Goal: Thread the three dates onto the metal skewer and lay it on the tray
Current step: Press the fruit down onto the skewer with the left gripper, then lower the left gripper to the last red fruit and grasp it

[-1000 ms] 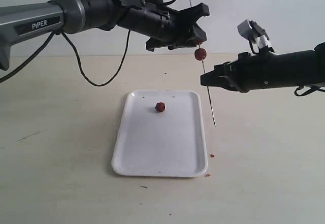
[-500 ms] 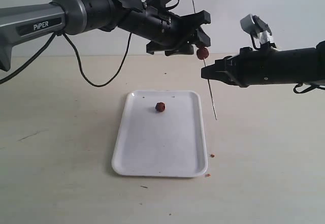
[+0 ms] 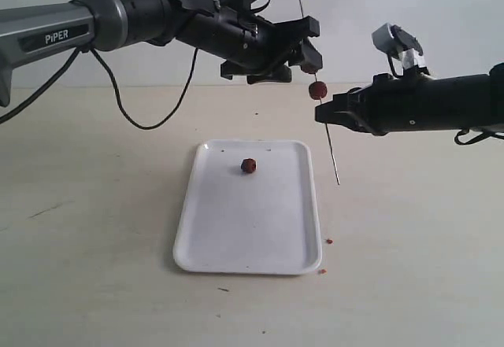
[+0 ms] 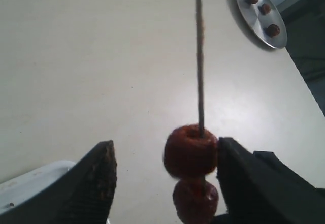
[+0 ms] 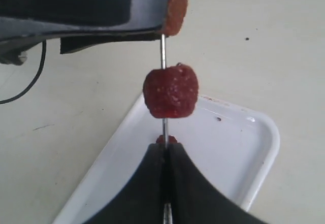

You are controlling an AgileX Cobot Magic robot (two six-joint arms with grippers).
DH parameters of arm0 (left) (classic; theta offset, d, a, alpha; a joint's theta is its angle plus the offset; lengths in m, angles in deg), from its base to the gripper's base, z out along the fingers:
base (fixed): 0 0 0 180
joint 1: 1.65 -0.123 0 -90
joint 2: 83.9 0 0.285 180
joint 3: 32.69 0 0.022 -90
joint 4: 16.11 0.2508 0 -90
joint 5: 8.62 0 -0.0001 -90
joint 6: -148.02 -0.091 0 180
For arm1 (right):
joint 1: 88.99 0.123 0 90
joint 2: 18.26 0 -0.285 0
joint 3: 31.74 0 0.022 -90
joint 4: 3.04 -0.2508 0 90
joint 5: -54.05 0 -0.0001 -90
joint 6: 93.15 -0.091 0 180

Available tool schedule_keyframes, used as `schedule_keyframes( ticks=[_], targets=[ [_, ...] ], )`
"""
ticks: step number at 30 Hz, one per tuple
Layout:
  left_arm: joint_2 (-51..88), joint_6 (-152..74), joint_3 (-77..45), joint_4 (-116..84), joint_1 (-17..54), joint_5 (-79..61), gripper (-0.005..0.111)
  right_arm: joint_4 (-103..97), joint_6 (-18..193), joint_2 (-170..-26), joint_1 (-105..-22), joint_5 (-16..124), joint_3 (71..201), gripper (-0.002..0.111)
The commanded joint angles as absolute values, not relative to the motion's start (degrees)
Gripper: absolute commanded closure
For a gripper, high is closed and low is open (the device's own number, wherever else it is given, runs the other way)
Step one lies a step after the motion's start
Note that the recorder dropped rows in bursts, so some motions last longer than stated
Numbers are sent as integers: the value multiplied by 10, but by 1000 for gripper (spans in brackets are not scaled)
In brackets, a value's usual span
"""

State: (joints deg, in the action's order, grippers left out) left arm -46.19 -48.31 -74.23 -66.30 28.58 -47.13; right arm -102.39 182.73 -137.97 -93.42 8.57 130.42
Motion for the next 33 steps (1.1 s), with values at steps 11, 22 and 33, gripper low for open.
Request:
schedule_keyframes(
  ticks=[11,22,33],
  targets=[
    [-438,-527,-741,-559,280,-547,48,-1008,1809,-1371,-938,103,1308,108],
    [-463,-475,-741,-108,363,-649,49,-757,1584,-1308,-990,107,1308,108],
    [-503,-796,-741,-23,411,-684,49,-759,1607,-1308,-990,99,1308,108]
  ],
)
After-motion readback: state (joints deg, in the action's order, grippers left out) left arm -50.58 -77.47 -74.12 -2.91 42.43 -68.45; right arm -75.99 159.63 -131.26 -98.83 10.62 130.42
